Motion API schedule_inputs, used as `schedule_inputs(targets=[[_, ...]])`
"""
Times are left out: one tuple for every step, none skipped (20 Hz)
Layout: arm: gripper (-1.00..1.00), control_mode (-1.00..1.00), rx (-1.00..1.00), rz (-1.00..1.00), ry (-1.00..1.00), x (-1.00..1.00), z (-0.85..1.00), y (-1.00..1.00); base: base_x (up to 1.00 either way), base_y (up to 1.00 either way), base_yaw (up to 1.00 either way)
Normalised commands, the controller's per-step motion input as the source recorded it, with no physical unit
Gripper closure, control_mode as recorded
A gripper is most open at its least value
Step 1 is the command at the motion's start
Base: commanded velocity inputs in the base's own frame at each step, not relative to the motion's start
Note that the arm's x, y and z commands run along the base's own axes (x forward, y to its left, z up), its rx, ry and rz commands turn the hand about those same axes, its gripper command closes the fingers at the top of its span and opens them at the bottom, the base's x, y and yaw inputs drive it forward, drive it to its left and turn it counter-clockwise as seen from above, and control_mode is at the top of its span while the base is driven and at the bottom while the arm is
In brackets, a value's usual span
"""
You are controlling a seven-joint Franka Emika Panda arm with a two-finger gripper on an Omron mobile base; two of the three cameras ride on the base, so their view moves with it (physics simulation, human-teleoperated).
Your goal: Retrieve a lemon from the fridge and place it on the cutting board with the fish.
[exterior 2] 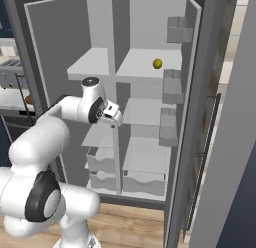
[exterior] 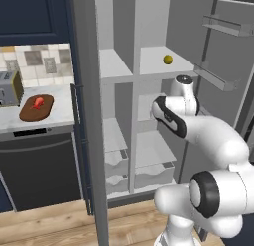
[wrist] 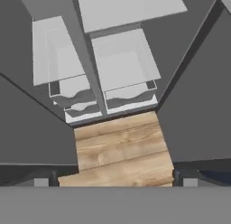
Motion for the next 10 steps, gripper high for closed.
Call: schedule_inputs(targets=[[-1.0,-1.0,-0.07,0.23,0.14,-0.07,0.01,0.0,0.0,0.0,0.0],[-1.0,-1.0,-0.01,0.22,0.01,-0.36,0.15,0.0,0.0,0.0,0.0],[-1.0,-1.0,0.0,0.22,0.0,-0.41,0.36,0.0,0.0,0.0,0.0],[-1.0,-1.0,-0.01,0.17,0.0,-0.51,0.52,0.0,0.0,0.0,0.0],[-1.0,-1.0,-0.09,0.11,0.0,-0.6,0.65,0.07,0.0,0.0,0.0],[-1.0,-1.0,-0.15,0.06,-0.08,-0.6,0.64,0.09,0.0,0.0,0.0],[-1.0,-1.0,-0.15,0.07,-0.08,-0.64,0.59,0.15,0.0,0.0,0.0],[-1.0,-1.0,-0.13,0.06,-0.02,-0.57,0.6,0.11,0.0,0.0,0.0],[-1.0,-1.0,-0.08,0.03,0.0,-0.5,0.52,0.11,0.0,0.0,0.0],[-1.0,-1.0,-0.03,0.03,0.0,-0.51,0.46,0.05,0.0,0.0,0.0]])
